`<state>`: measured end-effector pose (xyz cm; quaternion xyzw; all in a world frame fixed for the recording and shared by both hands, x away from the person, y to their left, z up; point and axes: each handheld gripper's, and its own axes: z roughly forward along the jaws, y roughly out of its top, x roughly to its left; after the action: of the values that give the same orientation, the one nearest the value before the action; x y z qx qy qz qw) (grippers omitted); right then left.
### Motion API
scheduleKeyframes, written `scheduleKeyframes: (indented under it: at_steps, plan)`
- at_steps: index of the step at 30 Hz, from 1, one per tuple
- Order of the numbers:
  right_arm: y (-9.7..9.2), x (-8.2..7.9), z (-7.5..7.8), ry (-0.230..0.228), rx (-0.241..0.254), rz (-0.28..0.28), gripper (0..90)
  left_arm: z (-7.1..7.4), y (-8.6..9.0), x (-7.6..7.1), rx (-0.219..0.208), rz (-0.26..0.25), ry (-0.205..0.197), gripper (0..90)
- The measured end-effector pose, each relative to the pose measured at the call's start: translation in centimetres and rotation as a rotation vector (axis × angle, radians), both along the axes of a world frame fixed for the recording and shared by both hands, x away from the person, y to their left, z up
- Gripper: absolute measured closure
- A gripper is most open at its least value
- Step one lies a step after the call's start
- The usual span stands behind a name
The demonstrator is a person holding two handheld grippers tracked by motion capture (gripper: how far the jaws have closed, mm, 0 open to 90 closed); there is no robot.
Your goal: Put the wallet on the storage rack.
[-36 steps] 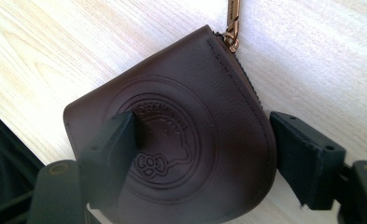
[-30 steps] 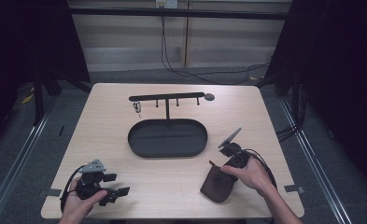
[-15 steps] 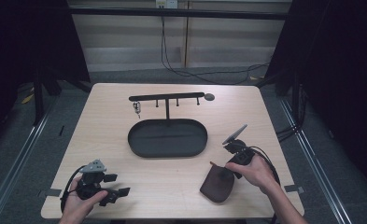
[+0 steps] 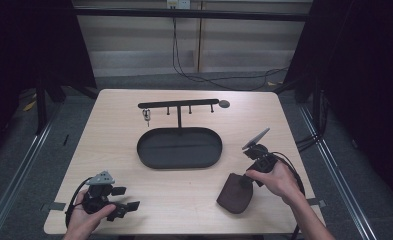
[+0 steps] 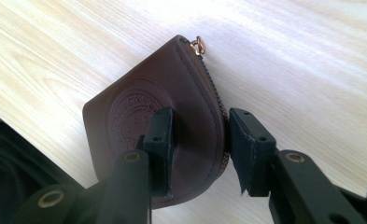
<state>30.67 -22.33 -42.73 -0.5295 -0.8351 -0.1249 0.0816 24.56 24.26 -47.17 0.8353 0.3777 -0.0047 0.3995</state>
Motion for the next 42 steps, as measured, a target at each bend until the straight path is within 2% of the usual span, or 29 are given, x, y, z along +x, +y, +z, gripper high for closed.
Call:
scheduleKeyframes:
  at_steps: [6, 8, 12, 19, 20, 21, 22, 35, 38, 42]
  plan:
    - [0.4, 0.2, 0.6, 0.0, -0.02, 0.009, 62.7, 0.0, 0.0, 0.0, -0.002, 0.0, 0.002, 18.9]
    - [0.5, 0.4, 0.9, -0.003, -0.021, 0.012, 66.1, 0.0, 0.0, 0.0, -0.007, -0.001, 0.004, 19.0]
    - [0.9, 0.6, 1.7, -0.027, -0.016, 0.024, 69.1, 0.1, 0.1, 0.0, -0.007, -0.004, 0.004, 19.0]
    - [0.9, 0.8, 2.8, -0.029, -0.025, 0.009, 69.7, 0.1, 0.0, 0.0, -0.002, -0.008, 0.001, 19.0]
    - [0.9, 0.8, 3.0, -0.026, -0.034, 0.011, 72.6, 0.1, 0.0, 0.0, -0.004, -0.008, 0.001, 19.0]
    - [0.9, 0.9, 3.1, -0.031, -0.014, 0.014, 78.2, 0.1, 0.0, 0.0, -0.001, -0.006, 0.0, 19.0]
    - [0.9, 0.9, 3.3, -0.041, -0.005, 0.011, 78.5, 0.0, 0.0, 0.0, -0.001, -0.006, 0.0, 19.0]
    - [1.4, 1.2, 5.1, -0.061, -0.053, 0.02, 81.7, 0.1, 0.0, 0.0, -0.004, -0.009, 0.001, 19.1]
    - [1.6, 1.4, 5.4, -0.052, -0.054, 0.018, 81.6, 0.0, 0.0, 0.0, 0.0, -0.01, 0.002, 19.1]
    - [2.0, 1.6, 5.9, -0.048, -0.086, 0.021, 81.5, 0.0, -0.1, 0.0, 0.007, -0.018, 0.004, 19.2]
